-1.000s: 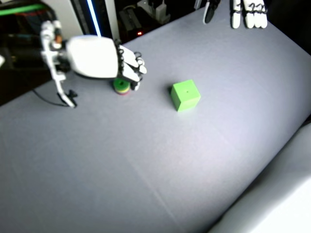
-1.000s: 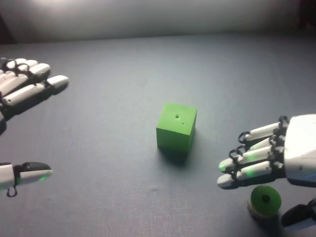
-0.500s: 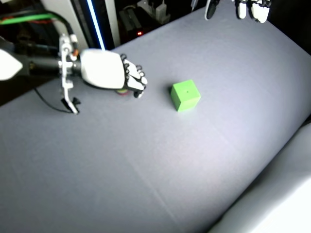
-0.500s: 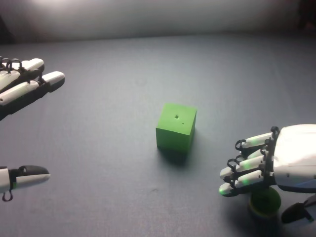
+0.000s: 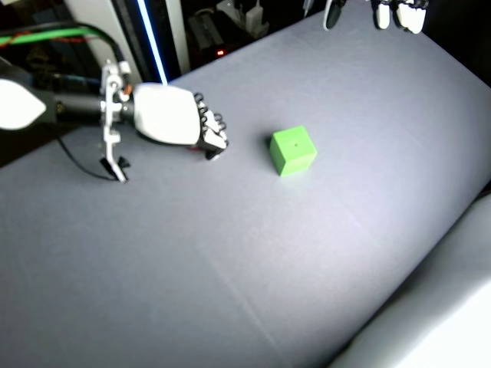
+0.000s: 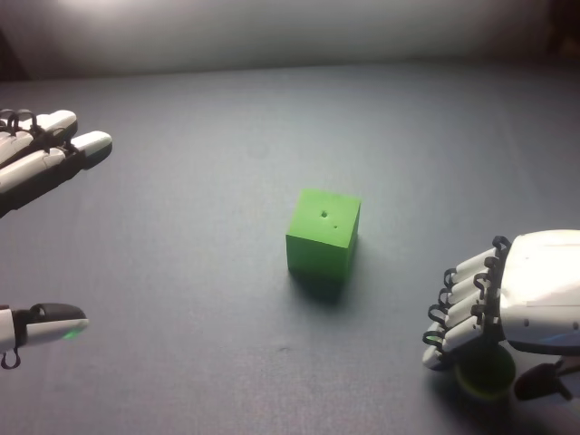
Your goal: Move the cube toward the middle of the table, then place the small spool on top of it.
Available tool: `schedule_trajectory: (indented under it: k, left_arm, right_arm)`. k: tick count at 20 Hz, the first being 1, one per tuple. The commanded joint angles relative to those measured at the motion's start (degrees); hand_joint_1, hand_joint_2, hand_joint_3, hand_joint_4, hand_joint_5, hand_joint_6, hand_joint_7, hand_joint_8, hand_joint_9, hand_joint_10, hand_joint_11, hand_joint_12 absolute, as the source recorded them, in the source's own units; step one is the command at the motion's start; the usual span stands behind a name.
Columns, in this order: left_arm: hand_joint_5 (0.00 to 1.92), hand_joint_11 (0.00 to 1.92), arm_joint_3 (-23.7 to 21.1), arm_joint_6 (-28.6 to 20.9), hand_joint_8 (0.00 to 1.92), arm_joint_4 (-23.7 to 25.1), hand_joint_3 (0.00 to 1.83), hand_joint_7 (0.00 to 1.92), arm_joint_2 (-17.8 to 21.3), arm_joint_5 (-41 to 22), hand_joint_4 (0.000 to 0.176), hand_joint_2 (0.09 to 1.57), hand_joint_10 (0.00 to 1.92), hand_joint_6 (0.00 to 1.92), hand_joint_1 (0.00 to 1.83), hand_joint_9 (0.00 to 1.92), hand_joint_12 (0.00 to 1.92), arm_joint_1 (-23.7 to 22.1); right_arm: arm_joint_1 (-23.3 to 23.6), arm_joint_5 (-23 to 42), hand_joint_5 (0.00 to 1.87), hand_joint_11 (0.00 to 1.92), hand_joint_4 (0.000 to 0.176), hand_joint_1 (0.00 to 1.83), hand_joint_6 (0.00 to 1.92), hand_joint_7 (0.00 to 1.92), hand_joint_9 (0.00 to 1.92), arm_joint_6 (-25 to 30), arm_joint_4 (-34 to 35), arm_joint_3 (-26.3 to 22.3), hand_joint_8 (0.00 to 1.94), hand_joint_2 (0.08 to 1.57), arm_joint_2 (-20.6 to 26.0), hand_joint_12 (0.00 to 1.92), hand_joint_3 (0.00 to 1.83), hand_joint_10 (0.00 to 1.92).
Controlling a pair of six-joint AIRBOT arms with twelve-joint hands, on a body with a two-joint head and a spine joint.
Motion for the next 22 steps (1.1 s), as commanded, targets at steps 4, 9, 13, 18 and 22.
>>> schedule_trajectory:
  k: [4,9,13,18,22]
  left_arm:
    - [0.23,0.00,0.0,0.0,0.00,-0.6,0.00,0.13,0.3,-7.6,0.101,0.91,0.01,0.00,0.94,0.16,0.59,-0.1]
    - [0.24,0.00,0.0,0.0,0.00,-0.6,0.00,0.14,0.2,-7.7,0.093,0.93,0.01,0.00,0.87,0.19,0.64,0.0]
    - [0.24,0.00,-0.1,-0.2,0.00,-0.8,0.00,0.14,0.2,-7.7,0.094,0.93,0.00,0.00,0.90,0.17,0.62,0.2]
    - [0.27,0.00,-0.1,-0.2,0.00,-0.9,0.00,0.15,0.1,-7.7,0.092,0.93,0.00,0.00,0.90,0.19,0.68,0.3]
    - [0.30,0.00,0.0,-0.3,0.00,-0.9,0.00,0.17,-0.1,-7.7,0.086,0.90,0.00,0.01,0.91,0.19,0.65,0.3]
  right_arm:
    - [0.7,4.9,0.80,0.58,0.000,1.21,0.00,0.83,0.54,0.2,1.5,0.0,0.10,1.00,-0.3,1.50,0.00,1.28]
    - [0.7,5.0,0.95,0.86,0.000,1.16,1.02,0.60,0.75,0.2,1.5,0.0,1.69,1.12,-0.3,1.92,0.00,1.89]
    - [1.4,5.8,0.97,0.89,0.000,1.17,1.01,0.60,0.78,0.2,2.5,0.3,1.75,1.12,-0.3,1.92,0.00,1.92]
    - [6.0,8.7,0.98,1.01,0.000,1.24,0.75,0.80,0.94,-3.3,7.9,1.9,1.53,1.17,-0.3,1.71,0.00,1.64]
    - [11.1,9.4,1.02,0.82,0.000,1.24,0.73,0.81,0.83,-7.3,12.6,4.3,1.48,1.14,-2.2,1.58,0.00,1.50]
